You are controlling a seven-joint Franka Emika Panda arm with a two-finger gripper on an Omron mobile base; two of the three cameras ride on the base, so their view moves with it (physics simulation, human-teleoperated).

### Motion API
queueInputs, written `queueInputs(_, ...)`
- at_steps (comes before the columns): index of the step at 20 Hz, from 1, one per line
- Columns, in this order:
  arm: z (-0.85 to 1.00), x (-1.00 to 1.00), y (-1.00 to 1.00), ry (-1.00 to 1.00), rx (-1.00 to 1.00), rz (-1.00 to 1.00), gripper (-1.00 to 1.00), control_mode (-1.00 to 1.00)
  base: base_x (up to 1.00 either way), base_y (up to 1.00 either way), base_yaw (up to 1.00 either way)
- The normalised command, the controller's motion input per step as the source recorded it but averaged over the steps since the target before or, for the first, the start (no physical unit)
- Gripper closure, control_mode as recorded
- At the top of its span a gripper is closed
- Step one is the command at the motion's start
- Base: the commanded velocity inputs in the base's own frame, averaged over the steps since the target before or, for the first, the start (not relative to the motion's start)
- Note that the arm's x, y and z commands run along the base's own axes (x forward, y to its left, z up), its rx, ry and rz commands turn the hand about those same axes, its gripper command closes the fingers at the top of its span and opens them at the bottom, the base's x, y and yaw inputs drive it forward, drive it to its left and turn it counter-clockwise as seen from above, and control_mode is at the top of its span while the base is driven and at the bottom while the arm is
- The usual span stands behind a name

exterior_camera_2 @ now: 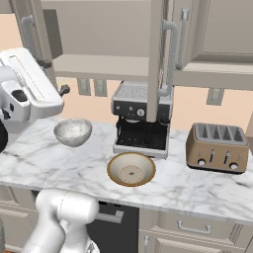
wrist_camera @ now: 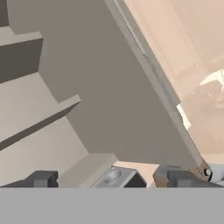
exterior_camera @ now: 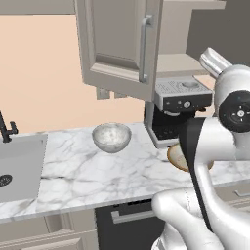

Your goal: Open the cabinet. Pick the bowls from the counter and place them in the cabinet. Then close the cabinet.

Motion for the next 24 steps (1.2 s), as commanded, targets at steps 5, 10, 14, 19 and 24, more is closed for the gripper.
queueInputs(5,-0.07,0.73,0.00,-0.05,0.00,0.32,-1.00,-1.00,0.00,0.00,0.00)
queueInputs(10,-0.03,0.57,0.00,-0.05,0.00,0.30,-1.00,-1.00,0.00,0.00,0.00)
queueInputs(14,0.00,0.44,-0.02,-0.01,0.08,0.32,-1.00,-1.00,0.00,0.00,0.00)
queueInputs(19,-0.12,0.46,0.08,0.00,0.13,0.32,-1.00,-1.00,0.00,0.00,0.00)
queueInputs(24,-0.06,0.51,0.13,0.02,0.17,0.30,-1.00,-1.00,0.00,0.00,0.00)
